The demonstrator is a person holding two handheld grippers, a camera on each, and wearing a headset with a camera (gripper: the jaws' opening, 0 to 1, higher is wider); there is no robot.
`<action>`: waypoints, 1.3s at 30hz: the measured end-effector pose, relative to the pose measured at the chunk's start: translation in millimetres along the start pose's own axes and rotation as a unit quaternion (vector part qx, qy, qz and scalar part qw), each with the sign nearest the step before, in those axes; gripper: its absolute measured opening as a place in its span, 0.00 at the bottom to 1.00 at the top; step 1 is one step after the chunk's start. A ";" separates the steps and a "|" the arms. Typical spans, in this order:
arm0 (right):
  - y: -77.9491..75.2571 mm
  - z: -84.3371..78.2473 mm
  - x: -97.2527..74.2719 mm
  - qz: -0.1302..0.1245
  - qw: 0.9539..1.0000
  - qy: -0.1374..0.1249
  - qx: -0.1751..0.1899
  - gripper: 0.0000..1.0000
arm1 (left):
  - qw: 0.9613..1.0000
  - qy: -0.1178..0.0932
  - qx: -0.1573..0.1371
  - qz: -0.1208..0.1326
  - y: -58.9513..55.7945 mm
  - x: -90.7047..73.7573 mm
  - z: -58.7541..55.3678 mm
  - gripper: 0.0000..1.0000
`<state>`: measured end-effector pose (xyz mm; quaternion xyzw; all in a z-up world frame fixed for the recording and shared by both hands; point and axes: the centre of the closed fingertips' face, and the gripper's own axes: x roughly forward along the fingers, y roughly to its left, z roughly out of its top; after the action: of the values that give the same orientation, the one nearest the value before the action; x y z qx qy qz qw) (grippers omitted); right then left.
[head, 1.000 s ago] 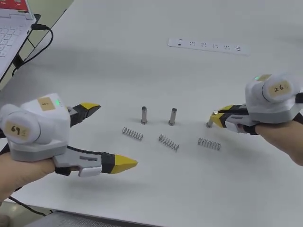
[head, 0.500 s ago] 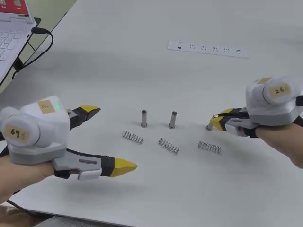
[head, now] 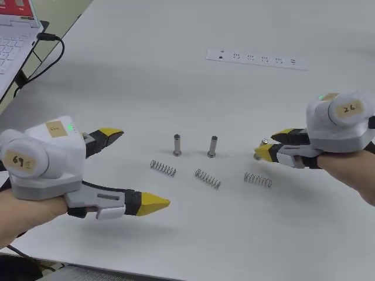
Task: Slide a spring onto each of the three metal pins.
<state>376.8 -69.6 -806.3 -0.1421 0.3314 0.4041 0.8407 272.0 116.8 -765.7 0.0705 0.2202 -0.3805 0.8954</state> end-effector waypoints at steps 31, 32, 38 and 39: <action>10.4 -18.3 -29.8 0.008 1.000 -0.009 -0.021 0.45 | 0.998 -0.048 -0.028 -0.007 2.2 2.7 18.8 0.98; 11.2 -19.9 -29.9 0.009 1.000 -0.008 -0.023 0.45 | 0.998 -0.049 -0.028 -0.007 2.0 2.8 19.2 0.98; 21.4 -26.6 -29.3 0.023 0.999 0.004 -0.043 0.44 | 0.998 -0.051 -0.030 -0.009 -0.9 3.9 20.4 0.98; 22.7 -27.4 -28.8 0.024 0.999 0.007 -0.048 0.43 | 0.998 -0.050 -0.028 -0.008 -0.9 3.8 20.1 0.98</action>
<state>334.0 -85.9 -806.5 -0.1775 0.3209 0.4387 0.8204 280.5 107.8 -749.4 0.0243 0.1864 -0.3843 0.9038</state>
